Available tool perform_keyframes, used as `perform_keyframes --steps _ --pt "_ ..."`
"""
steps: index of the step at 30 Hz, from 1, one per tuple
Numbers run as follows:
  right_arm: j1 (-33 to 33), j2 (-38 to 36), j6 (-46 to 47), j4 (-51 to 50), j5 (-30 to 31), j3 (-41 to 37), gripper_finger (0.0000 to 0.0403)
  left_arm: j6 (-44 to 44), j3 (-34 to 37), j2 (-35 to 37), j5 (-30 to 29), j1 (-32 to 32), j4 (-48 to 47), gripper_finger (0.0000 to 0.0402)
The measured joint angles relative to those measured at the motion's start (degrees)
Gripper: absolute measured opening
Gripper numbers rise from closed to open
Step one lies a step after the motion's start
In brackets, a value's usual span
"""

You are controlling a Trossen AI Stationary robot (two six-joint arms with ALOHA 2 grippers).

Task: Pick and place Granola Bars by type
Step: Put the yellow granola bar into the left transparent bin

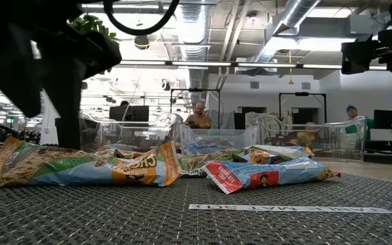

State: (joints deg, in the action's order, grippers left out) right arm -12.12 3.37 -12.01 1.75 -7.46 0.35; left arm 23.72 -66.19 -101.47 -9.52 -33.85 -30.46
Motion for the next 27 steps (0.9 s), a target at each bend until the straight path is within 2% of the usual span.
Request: perform_keyframes --steps 7,15,27 --pt "0.0 0.0 0.0 0.0 0.0 0.0 0.0249 3.2 0.0 -0.5 -0.3 0.9 0.4 0.0202" --pt "0.0 0.1 0.0 0.0 0.0 0.0 0.0249 0.8 0.1 -3.8 0.3 1.1 3.3 0.0262" --pt "0.0 0.2 0.0 0.2 0.0 0.0 0.0249 0.4 0.0 -7.6 0.2 2.1 4.4 0.0254"
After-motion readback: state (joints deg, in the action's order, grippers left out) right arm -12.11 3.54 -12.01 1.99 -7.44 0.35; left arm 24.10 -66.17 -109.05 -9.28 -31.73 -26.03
